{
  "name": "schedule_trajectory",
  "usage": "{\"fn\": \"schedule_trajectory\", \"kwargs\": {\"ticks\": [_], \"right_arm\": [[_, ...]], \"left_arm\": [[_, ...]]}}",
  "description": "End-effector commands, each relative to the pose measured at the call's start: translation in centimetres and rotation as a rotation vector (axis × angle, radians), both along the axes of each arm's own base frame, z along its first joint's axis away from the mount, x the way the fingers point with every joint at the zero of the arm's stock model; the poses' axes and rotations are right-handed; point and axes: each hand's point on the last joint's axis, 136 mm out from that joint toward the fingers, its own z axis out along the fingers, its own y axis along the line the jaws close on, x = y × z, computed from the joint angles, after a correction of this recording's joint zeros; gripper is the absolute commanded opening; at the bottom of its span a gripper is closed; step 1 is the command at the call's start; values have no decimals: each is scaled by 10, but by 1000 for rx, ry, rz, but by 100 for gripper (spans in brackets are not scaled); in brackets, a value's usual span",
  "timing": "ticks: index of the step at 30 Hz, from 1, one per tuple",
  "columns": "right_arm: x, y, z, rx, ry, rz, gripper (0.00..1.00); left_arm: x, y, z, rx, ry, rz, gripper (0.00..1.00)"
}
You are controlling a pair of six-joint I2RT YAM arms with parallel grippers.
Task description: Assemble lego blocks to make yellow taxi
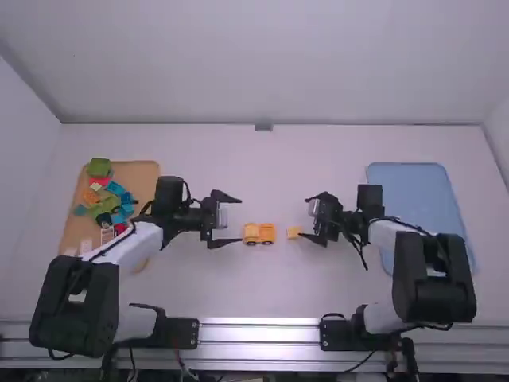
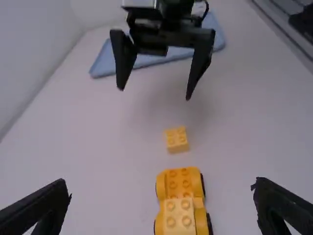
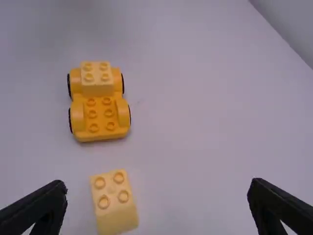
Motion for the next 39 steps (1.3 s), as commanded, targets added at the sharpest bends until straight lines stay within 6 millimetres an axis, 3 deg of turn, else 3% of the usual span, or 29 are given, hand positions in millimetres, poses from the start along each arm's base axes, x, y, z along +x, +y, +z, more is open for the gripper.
{"fn": "schedule_trajectory", "kwargs": {"ticks": [1, 6, 11, 18, 21, 23, 26, 32, 36, 39], "right_arm": [[-4, 4, -25, 27, 67, 15, 99], [-3, 5, -36, 125, 31, 58, 99], [-4, -4, -52, 106, 48, 37, 99], [10, 2, -60, 28, 125, 37, 99], [1, 3, -66, -49, 154, 99, 96], [-10, 7, -64, -75, 115, 192, 89], [-10, 6, -67, -99, 140, 187, 86], [-13, 13, -73, -18, 128, 214, 87], [-8, 13, -76, 11, 157, 205, 75], [-8, 13, -77, 8, 178, 205, 59]], "left_arm": [[-7, -3, 2, -33, 18, -31, 99], [-9, -4, 2, -42, 44, -35, 99], [-9, -1, 2, -42, 54, -25, 99], [-17, -7, 11, -91, 40, -82, 99], [-17, -6, 11, -93, 43, -81, 99], [-16, -5, 10, -90, 48, -74, 99], [-18, -5, 8, -91, 47, -75, 99], [-22, -5, 3, -89, 59, -75, 99], [-25, -4, 0, -90, 68, -77, 99], [-27, -5, -2, -90, 77, -80, 99]]}}
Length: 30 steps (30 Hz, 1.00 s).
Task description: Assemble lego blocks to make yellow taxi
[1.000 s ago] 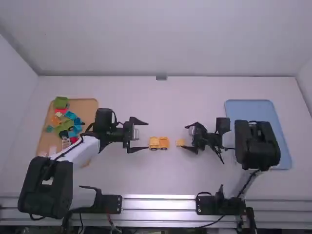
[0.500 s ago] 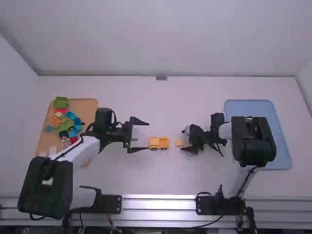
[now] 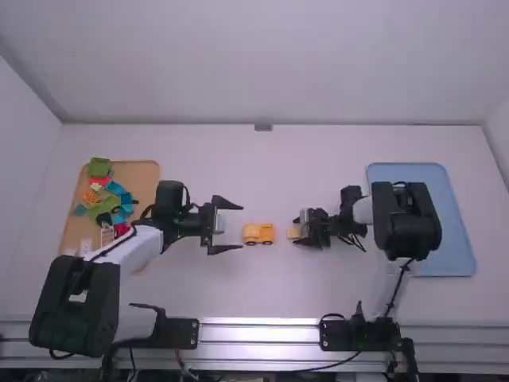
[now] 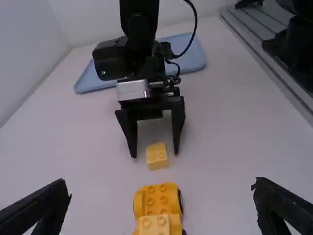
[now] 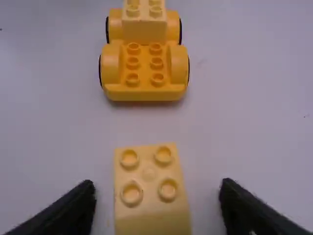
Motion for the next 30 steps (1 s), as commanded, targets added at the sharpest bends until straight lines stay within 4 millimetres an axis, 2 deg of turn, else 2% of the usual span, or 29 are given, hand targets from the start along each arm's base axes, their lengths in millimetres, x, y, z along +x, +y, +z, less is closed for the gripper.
{"fn": "schedule_trajectory", "kwargs": {"ticks": [1, 4, 7, 10, 16, 18, 23, 27, 30], "right_arm": [[4, -1, -1, 4, 5, 3, 54], [3, -1, 1, 4, 30, 3, 38], [4, -2, 3, 5, 46, -1, 18], [4, 2, 10, 10, 69, 13, 7], [3, 11, 41, -3, 134, 65, 6], [-3, 18, 60, -2, 111, 141, 6], [-10, 31, 99, 8, 45, 233, 6], [-12, 39, 116, -18, 8, 239, 6], [-14, 41, 114, -74, 15, 192, 6]], "left_arm": [[-10, -2, -2, -24, 27, -30, 99], [-12, -1, -7, -17, 19, -23, 99], [-8, 2, -21, 31, 7, 23, 99], [-5, 5, -29, 52, 23, 68, 99], [11, 7, -44, 52, 103, 164, 99], [19, 4, -52, 36, 145, 170, 99], [28, -6, -69, -27, 212, 86, 99], [37, -16, -89, -6, 249, 67, 99], [45, -28, -104, 29, 262, 61, 99]]}}
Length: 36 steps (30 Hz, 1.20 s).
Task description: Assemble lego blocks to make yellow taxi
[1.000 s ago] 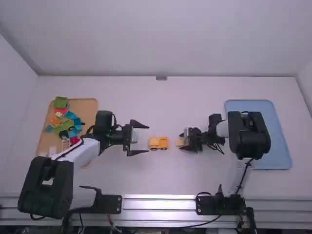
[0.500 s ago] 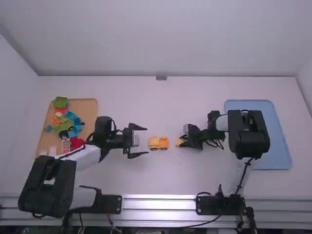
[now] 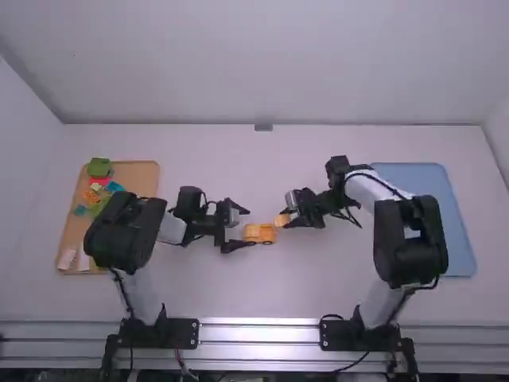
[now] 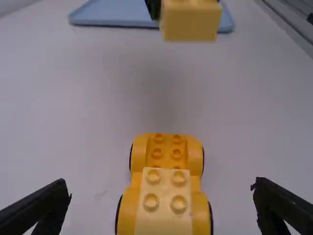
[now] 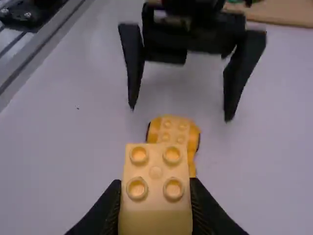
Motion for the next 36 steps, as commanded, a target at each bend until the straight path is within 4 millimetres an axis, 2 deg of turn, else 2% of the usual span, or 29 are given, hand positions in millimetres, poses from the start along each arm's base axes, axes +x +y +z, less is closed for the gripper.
{"fn": "schedule_trajectory", "kwargs": {"ticks": [1, 4, 9, 12, 13, 17, 20, 22, 26, 36], "right_arm": [[-4, 1, -2, -54, 24, -58, 6], [0, 8, -25, -67, 34, -155, 6], [-1, 14, -46, -39, 43, -240, 9], [-2, 18, -56, -44, 27, -265, 9], [-4, 20, -59, -54, 26, -271, 9], [-8, 25, -66, -98, 33, -279, 8], [-8, 26, -70, -129, 38, -291, 8], [-8, 26, -75, -162, 43, -309, 8], [-6, 25, -77, -187, 28, -314, 8], [-7, 25, -79, -188, 16, -299, 8]], "left_arm": [[2, -13, -7, 7, 18, -30, 99], [7, -21, -26, 98, 37, 0, 99], [6, -24, -38, 166, 42, 7, 99], [2, -24, -40, 176, 19, -20, 87], [1, -23, -41, 178, 21, -25, 75], [-2, -23, -46, 202, 35, -21, 77], [-1, -22, -46, 205, 32, -17, 73], [-1, -24, -46, 207, 29, -21, 61], [0, -23, -49, 225, 31, -11, 49], [-12, -28, -53, 237, 64, -39, 38]]}}
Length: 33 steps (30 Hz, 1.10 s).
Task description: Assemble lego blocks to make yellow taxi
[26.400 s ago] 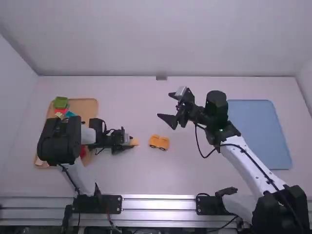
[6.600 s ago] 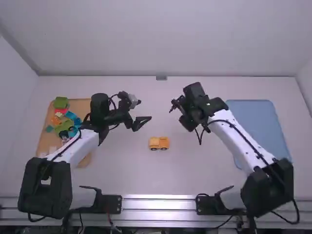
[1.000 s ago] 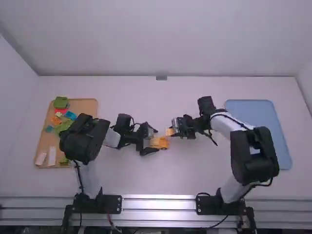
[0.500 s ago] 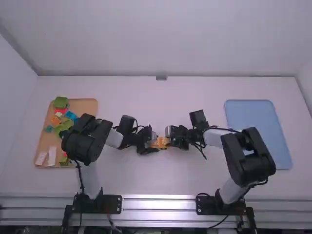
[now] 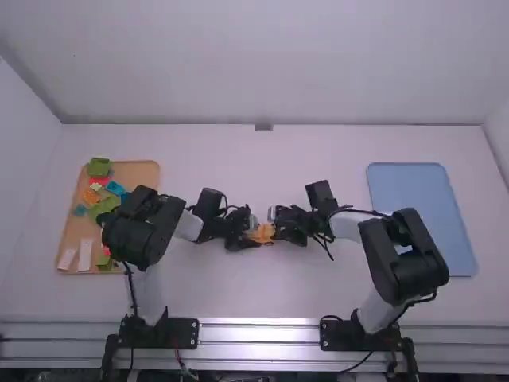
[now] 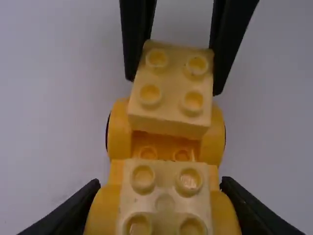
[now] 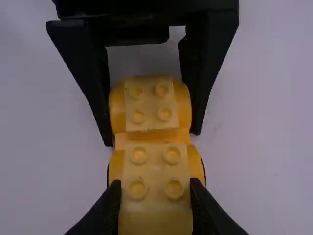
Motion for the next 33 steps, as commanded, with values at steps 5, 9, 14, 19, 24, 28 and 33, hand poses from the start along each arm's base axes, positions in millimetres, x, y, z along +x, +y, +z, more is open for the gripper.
{"fn": "schedule_trajectory", "kwargs": {"ticks": [5, 9, 14, 19, 24, 28, 33], "right_arm": [[-5, 3, -7, -45, -9, 15, 8], [-10, 9, -13, -93, -35, 42, 6], [-14, 10, -15, -107, -16, 42, 6], [-17, 8, -14, -89, 26, 28, 5], [-18, 12, -5, -63, 13, 40, 5], [-17, 12, -1, -59, 1, 39, 5], [-13, 8, -6, -93, 11, 3, 37]], "left_arm": [[-14, -1, -11, 34, -19, -62, 36], [-15, 0, -11, 36, -12, -62, 36], [-15, -1, -12, 38, -14, -62, 36], [-12, 1, -14, 59, -18, -49, 36], [-3, 2, -16, 80, -11, 6, 36], [-1, 1, -14, 72, -24, 5, 36], [-1, 1, -14, 72, -26, 5, 36]]}}
